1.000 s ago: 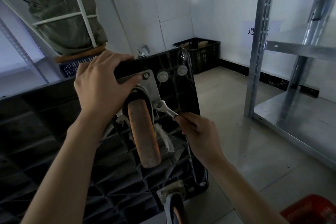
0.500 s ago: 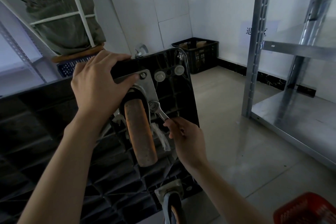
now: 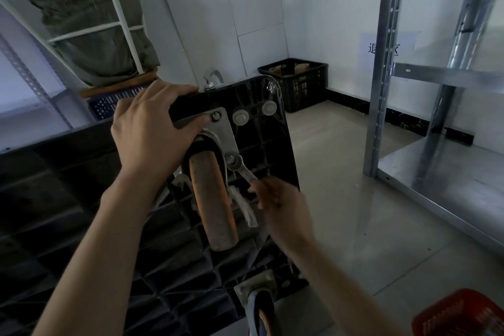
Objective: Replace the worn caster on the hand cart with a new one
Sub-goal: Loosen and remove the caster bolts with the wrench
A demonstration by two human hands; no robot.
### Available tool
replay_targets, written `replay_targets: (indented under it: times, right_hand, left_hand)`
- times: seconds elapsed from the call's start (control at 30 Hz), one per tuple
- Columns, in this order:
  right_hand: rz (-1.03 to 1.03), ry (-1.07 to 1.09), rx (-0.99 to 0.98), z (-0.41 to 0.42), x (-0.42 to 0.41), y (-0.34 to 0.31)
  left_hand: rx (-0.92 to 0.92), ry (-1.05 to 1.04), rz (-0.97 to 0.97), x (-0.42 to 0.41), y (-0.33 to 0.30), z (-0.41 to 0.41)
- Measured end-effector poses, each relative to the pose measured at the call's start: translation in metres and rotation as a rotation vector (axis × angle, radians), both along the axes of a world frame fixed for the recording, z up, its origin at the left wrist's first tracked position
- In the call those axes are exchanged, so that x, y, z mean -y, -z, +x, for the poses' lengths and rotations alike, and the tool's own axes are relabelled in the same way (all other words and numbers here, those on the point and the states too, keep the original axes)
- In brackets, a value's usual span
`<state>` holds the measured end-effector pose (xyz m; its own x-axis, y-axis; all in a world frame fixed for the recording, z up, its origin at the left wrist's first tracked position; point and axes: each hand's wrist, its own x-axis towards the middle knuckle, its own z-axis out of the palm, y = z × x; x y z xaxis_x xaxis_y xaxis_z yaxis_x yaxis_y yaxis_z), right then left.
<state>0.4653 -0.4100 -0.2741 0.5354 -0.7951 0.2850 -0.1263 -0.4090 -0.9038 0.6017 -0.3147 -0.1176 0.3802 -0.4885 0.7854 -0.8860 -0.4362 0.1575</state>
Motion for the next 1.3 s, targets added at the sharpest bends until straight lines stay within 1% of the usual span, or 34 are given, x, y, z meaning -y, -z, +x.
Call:
replay_targets:
  times: [0.07, 0.13, 0.2, 0.27, 0.3, 0.37, 0.47, 0.63, 0.7, 0.83, 0.9, 1.1, 1.3]
  right_hand:
    - [-0.330, 0.110, -0.184, -0.015, 0.021, -0.018]
    - [-0.631, 0.173, -0.258, -0.028, 0.037, -0.044]
    - [-0.828, 0.185, -0.266, -0.035, 0.047, -0.068]
    - [-0.913, 0.204, -0.250, -0.039, 0.053, -0.080]
    - [-0.912, 0.219, -0.225, -0.041, 0.056, -0.082]
    - [-0.841, 0.223, -0.149, -0.045, 0.061, -0.078]
    - [-0.605, 0.113, -0.021, -0.042, 0.059, -0.061]
    - [-0.200, -0.016, 0.128, -0.029, 0.036, -0.032]
    - [-0.107, -0.054, 0.169, -0.024, 0.026, -0.026]
    - [-0.024, -0.102, 0.220, -0.015, 0.011, -0.020]
    - [-0.015, -0.117, 0.236, -0.011, 0.008, -0.017]
    - [0.037, -0.136, 0.214, -0.006, 0.005, 0.007]
    - [0.038, -0.093, 0.200, 0.000, 0.003, 0.023]
  left_hand:
    - [0.008, 0.004, 0.004, 0.000, 0.001, 0.002]
    - [0.008, 0.009, -0.002, 0.001, 0.002, 0.002]
    - [0.006, 0.008, -0.008, 0.001, 0.002, 0.001]
    - [0.012, 0.004, -0.008, 0.001, 0.002, 0.001]
    - [0.012, 0.004, -0.008, 0.000, 0.002, 0.001]
    - [0.006, 0.006, -0.010, 0.000, 0.001, 0.001]
    - [0.010, 0.009, -0.011, 0.001, 0.001, 0.001]
    - [0.014, 0.006, -0.003, 0.000, 0.000, 0.002]
    - [0.010, 0.007, -0.002, 0.001, 0.001, 0.002]
    - [0.011, 0.002, 0.005, 0.001, 0.001, 0.002]
    - [0.008, 0.002, 0.002, 0.000, 0.001, 0.001]
    - [0.007, 0.010, -0.006, 0.000, 0.002, 0.002]
    - [0.013, 0.011, -0.004, 0.000, 0.002, 0.002]
